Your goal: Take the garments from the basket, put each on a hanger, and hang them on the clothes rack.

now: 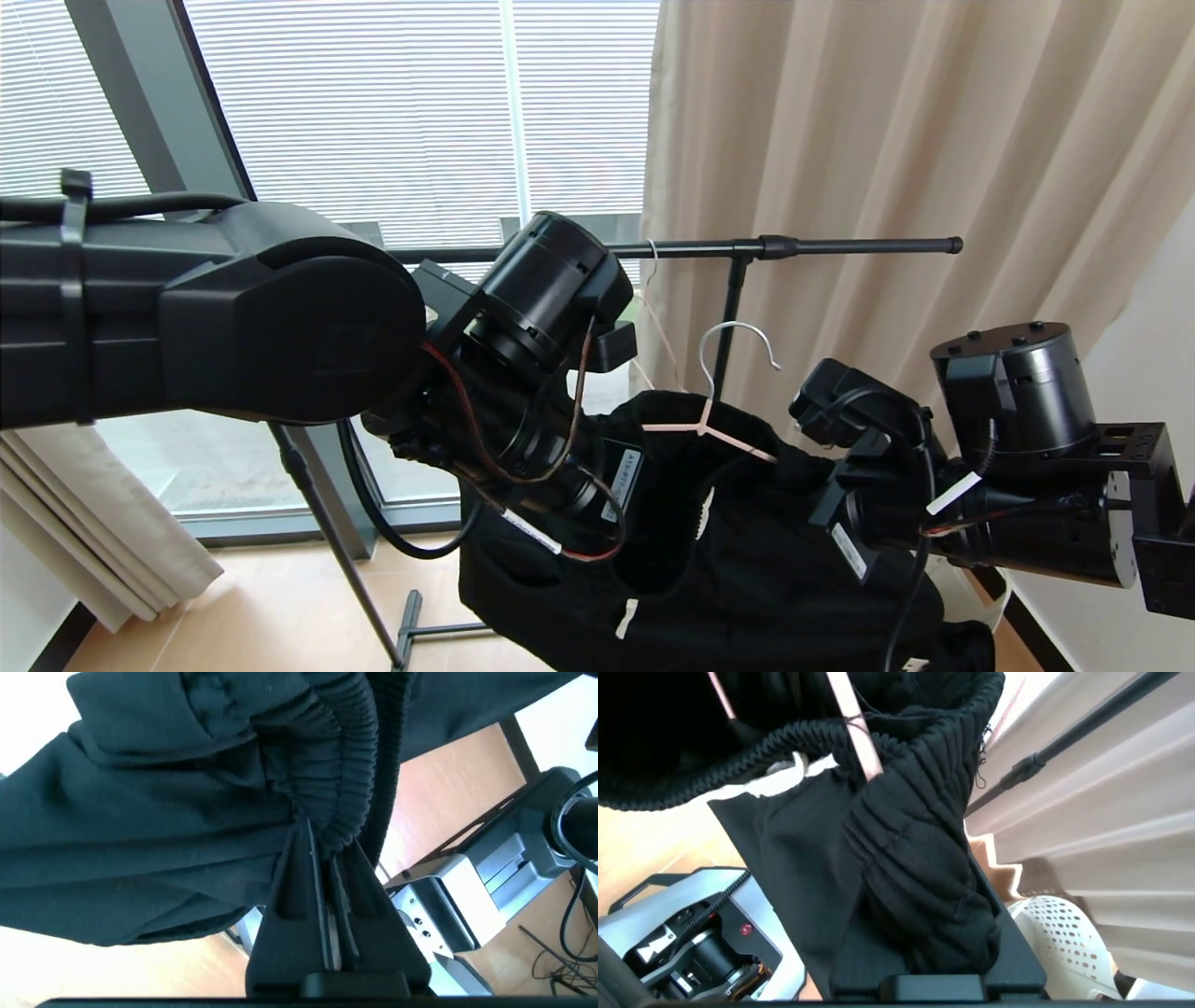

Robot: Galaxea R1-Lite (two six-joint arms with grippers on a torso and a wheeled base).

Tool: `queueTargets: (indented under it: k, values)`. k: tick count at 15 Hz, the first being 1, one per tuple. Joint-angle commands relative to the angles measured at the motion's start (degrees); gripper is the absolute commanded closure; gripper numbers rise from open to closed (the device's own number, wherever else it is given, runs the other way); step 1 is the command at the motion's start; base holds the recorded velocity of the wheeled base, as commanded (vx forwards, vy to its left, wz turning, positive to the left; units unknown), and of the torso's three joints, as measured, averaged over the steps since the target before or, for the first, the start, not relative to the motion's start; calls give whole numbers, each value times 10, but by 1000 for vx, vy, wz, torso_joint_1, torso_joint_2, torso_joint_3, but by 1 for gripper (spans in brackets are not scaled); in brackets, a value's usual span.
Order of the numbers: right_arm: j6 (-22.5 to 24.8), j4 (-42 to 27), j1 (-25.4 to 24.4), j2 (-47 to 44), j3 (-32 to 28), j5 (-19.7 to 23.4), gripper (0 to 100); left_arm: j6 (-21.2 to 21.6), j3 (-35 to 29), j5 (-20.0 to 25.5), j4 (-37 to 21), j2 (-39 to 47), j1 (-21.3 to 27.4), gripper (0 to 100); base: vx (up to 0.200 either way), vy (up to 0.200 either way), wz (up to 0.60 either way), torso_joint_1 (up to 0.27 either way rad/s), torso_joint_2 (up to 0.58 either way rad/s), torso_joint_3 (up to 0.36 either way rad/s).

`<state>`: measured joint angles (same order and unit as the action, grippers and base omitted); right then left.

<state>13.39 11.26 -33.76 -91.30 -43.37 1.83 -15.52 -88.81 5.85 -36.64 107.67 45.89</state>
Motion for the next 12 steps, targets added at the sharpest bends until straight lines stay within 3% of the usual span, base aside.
queueTargets:
  k: [1,8,12]
  values:
    - [1,0,-5,2,3,2,100,0,-2,-3,2,2,1,0,0,0,0,0,0,0]
    - [1,0,-5,6,5,8,100,-2,21,-3,3,-36,5,0,0,0,0,0,0,0]
    - [1,1,-3,8,6,29,100,1,59,-2,4,-86,-20,0,0,0,0,0,0,0]
